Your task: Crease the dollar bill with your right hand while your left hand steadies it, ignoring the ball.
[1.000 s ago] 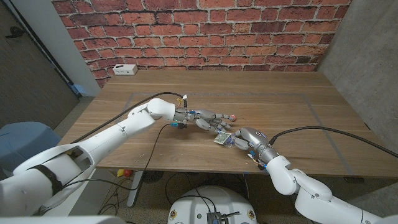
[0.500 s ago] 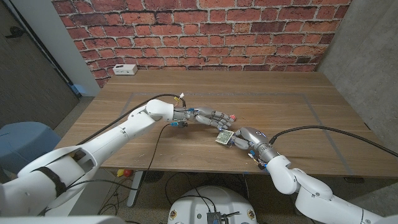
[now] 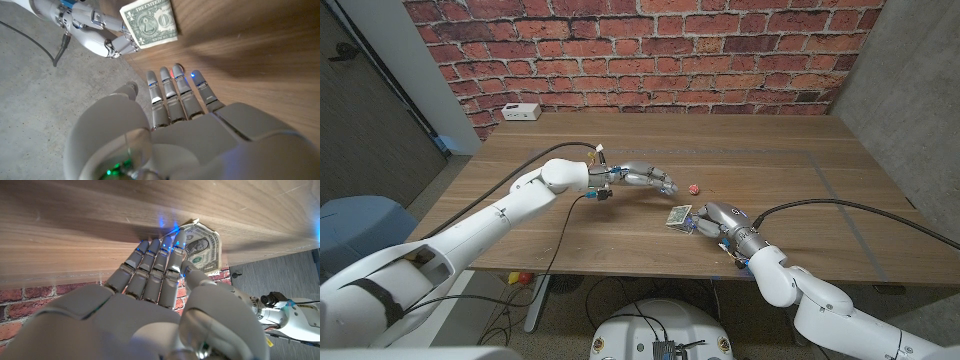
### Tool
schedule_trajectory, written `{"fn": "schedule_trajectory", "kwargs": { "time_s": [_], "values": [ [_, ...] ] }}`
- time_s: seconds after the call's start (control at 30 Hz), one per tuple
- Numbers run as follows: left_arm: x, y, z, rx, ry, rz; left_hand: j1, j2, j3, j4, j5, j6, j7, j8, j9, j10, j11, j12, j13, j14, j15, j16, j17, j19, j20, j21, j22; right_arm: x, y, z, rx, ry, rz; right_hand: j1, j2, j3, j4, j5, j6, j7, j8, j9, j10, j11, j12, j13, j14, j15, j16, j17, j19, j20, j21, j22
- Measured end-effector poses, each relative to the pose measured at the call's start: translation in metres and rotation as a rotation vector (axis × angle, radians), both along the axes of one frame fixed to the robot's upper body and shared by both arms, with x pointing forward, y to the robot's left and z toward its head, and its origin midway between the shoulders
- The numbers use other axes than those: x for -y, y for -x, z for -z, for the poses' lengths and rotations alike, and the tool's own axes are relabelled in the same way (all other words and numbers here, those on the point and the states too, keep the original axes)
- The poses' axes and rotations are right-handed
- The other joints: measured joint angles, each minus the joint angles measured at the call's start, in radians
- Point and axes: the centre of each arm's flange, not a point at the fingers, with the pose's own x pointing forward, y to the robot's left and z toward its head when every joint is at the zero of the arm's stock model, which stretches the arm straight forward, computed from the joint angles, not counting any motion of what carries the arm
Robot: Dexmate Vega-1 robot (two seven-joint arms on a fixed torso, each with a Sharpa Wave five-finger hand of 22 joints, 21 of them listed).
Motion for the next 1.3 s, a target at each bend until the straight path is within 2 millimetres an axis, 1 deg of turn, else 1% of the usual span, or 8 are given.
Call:
{"fn": "schedule_trajectory", "kwargs": {
  "time_s": [0.17,0.3,0.33,0.5,0.63,0.77,0.97,1.3],
  "values": [
    [-0.01,0.002,-0.007,0.047,0.024,-0.036,0.115,0.027,0.158,-0.139,0.049,0.09,0.022,0.046,0.01,0.093,-0.003,0.034,0.023,0.084,-0.021,0.064,0.048,0.05,-0.009,0.031,0.01,-0.002,-0.002,-0.001,-0.006,0.003,-0.006,0.0,0.0,0.0,0.0,0.0,0.0,0.0,0.0,0.002,0.0,0.0,-0.001,0.0,0.0,0.0,-0.004,0.005,0.0,0.0,-0.002,-0.001],
    [-0.014,0.002,-0.009,0.051,0.026,-0.036,0.262,0.021,0.27,-0.17,0.102,0.117,0.016,-0.019,-0.047,0.114,-0.023,-0.015,-0.023,-0.018,-0.041,0.115,0.141,-0.107,-0.002,0.07,0.048,-0.004,-0.004,-0.002,-0.007,0.005,-0.009,0.0,0.0,0.0,0.0,0.0,0.0,0.0,0.0,0.002,0.0,0.0,-0.004,0.0,0.0,0.0,-0.004,0.005,0.0,0.0,-0.002,-0.001],
    [-0.015,0.002,-0.011,0.056,0.022,-0.034,0.33,0.052,0.294,-0.175,0.12,0.145,-0.027,-0.034,-0.054,0.106,-0.038,-0.031,-0.034,-0.051,-0.042,0.132,0.169,-0.139,0.004,0.091,0.063,-0.004,-0.005,-0.002,-0.007,0.005,-0.009,0.0,0.0,0.0,0.0,0.0,0.0,0.0,0.0,0.002,0.0,0.0,-0.004,0.0,0.0,0.0,-0.004,0.005,0.0,0.0,-0.001,-0.001],
    [-0.013,0.005,-0.014,0.104,-0.023,-0.03,0.479,0.056,0.333,-0.169,0.103,0.156,-0.121,-0.116,-0.081,0.087,-0.118,-0.075,-0.064,-0.143,-0.031,0.158,0.235,-0.16,0.011,0.209,0.119,-0.006,-0.007,-0.004,-0.003,0.004,-0.011,0.0,0.0,0.0,0.0,0.0,0.0,0.0,0.0,0.001,0.0,0.0,-0.005,0.0,0.0,0.0,-0.007,0.005,0.0,0.0,0.0,-0.001],
    [-0.006,0.01,-0.016,0.187,-0.097,-0.026,0.582,0.045,0.348,-0.178,0.081,0.186,-0.167,-0.152,-0.085,0.069,-0.173,-0.102,-0.08,-0.176,-0.03,0.165,0.251,-0.161,0.009,0.307,0.153,-0.006,-0.008,-0.004,-0.003,0.004,-0.01,0.0,0.0,0.0,0.0,0.0,0.0,0.0,0.0,0.002,0.0,0.0,-0.006,0.0,0.0,0.0,-0.008,0.005,0.0,0.0,0.0,0.0],
    [0.003,0.015,-0.016,0.259,-0.159,-0.02,0.688,0.031,0.348,-0.188,0.055,0.243,-0.177,-0.182,-0.087,0.061,-0.219,-0.126,-0.095,-0.204,-0.029,0.166,0.268,-0.163,0.007,0.398,0.172,-0.007,-0.009,-0.005,-0.001,0.003,-0.01,0.0,0.0,0.0,0.0,0.0,0.0,0.0,0.0,0.002,0.0,0.0,-0.006,0.001,0.0,0.0,-0.007,0.005,0.0,0.0,0.0,0.0],
    [0.012,0.021,-0.015,0.361,-0.241,-0.016,0.803,0.005,0.338,-0.199,0.038,0.31,-0.195,-0.205,-0.085,0.072,-0.233,-0.138,-0.105,-0.227,-0.027,0.166,0.292,-0.164,-0.005,0.462,0.161,-0.007,-0.01,-0.006,-0.002,-0.003,-0.01,0.0,0.0,0.0,0.0,0.0,0.0,0.0,0.0,0.001,0.0,0.0,-0.006,0.001,0.0,0.0,-0.003,0.004,0.0,0.0,0.0,0.0],
    [0.026,0.031,-0.012,0.489,-0.348,-0.001,0.836,-0.008,0.315,-0.193,0.031,0.34,-0.154,-0.226,-0.085,0.077,-0.231,-0.15,-0.11,-0.238,-0.025,0.166,0.309,-0.161,-0.013,0.48,0.139,-0.007,-0.014,-0.008,-0.004,-0.012,-0.013,0.0,0.0,0.0,0.0,0.0,0.0,0.0,-0.004,0.001,0.002,-0.002,-0.006,0.005,0.0,0.0,-0.003,0.008,0.0,0.0,0.0,0.001]
  ]
}}
